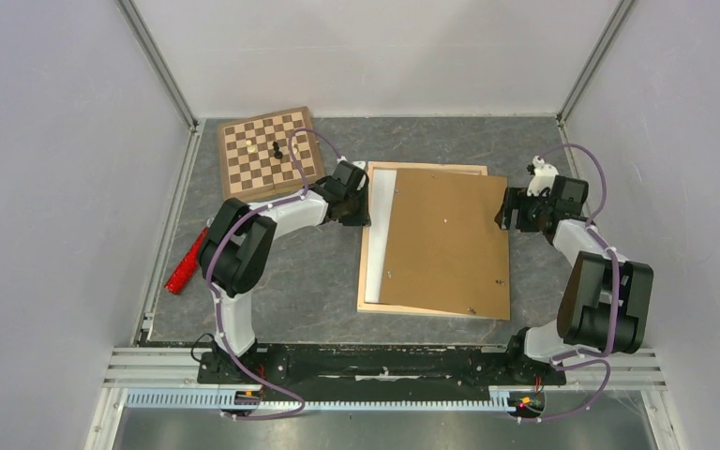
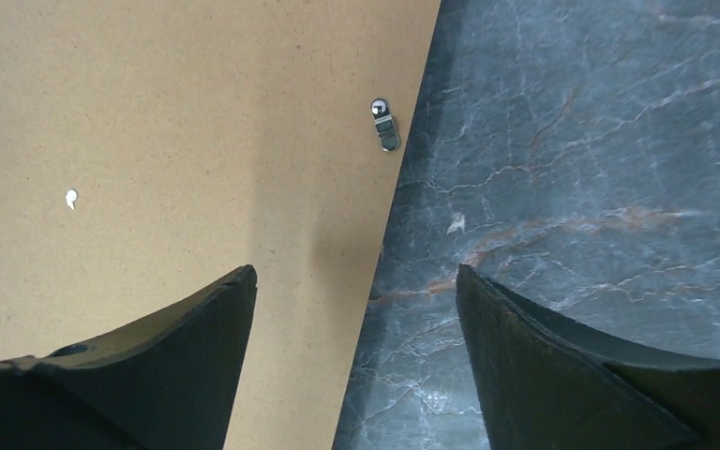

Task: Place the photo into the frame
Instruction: Adjust the photo frame item on the photo frame.

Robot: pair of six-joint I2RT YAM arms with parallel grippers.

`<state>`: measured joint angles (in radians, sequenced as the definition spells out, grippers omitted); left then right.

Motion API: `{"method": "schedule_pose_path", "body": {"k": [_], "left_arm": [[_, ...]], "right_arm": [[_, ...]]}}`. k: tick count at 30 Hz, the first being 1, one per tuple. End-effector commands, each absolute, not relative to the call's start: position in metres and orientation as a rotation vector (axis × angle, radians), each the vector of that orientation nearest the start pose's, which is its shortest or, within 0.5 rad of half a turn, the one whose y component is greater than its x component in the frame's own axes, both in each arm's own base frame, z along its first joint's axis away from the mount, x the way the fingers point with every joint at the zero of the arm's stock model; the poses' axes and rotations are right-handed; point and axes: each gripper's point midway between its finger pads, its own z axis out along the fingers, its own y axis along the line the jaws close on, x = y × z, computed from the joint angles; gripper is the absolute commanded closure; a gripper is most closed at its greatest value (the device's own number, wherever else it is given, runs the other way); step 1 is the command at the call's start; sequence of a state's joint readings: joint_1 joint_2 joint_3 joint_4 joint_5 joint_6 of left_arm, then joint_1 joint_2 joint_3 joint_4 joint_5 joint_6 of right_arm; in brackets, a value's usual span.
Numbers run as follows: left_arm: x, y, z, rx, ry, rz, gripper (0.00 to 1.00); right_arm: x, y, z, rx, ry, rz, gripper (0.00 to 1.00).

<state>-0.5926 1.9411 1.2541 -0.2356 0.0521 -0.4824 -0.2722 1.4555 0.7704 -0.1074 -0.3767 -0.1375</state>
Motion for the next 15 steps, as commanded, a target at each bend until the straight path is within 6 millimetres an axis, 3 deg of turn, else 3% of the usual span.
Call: {"method": "schedule_pose_path", "body": {"k": [1, 15], "left_arm": [[0.371, -0.294, 0.042, 0.234, 2.524, -0.525, 0.98], [0.369, -0.296, 0.038, 0.238, 2.532, -0.542, 0.98]], "right_arm": [[0.361, -0.034, 0.057, -0.01, 2.31, 0.281, 0.22], [0.359, -0.024, 0.029, 0.063, 2.35, 0.467, 0.32]]}}
